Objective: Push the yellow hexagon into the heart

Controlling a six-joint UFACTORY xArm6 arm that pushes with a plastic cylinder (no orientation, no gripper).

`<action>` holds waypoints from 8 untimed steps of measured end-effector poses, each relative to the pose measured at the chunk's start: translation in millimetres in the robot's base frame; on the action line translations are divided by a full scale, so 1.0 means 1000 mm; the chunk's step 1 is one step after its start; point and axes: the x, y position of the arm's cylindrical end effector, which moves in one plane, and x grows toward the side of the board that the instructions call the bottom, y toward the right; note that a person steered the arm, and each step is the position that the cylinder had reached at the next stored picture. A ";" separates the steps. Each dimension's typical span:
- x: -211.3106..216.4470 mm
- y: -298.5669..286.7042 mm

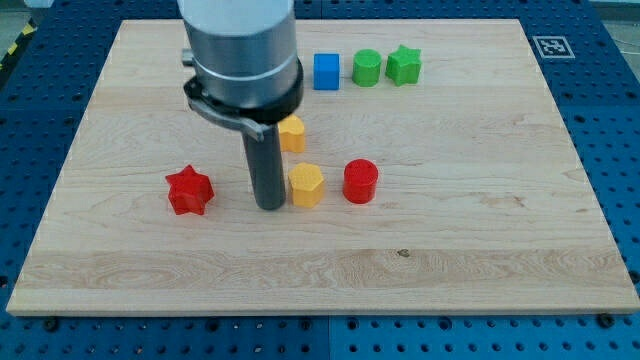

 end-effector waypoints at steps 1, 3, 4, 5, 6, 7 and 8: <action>0.038 0.017; 0.020 0.066; -0.005 0.066; -0.014 0.062; -0.002 0.064; 0.018 0.063; 0.010 0.050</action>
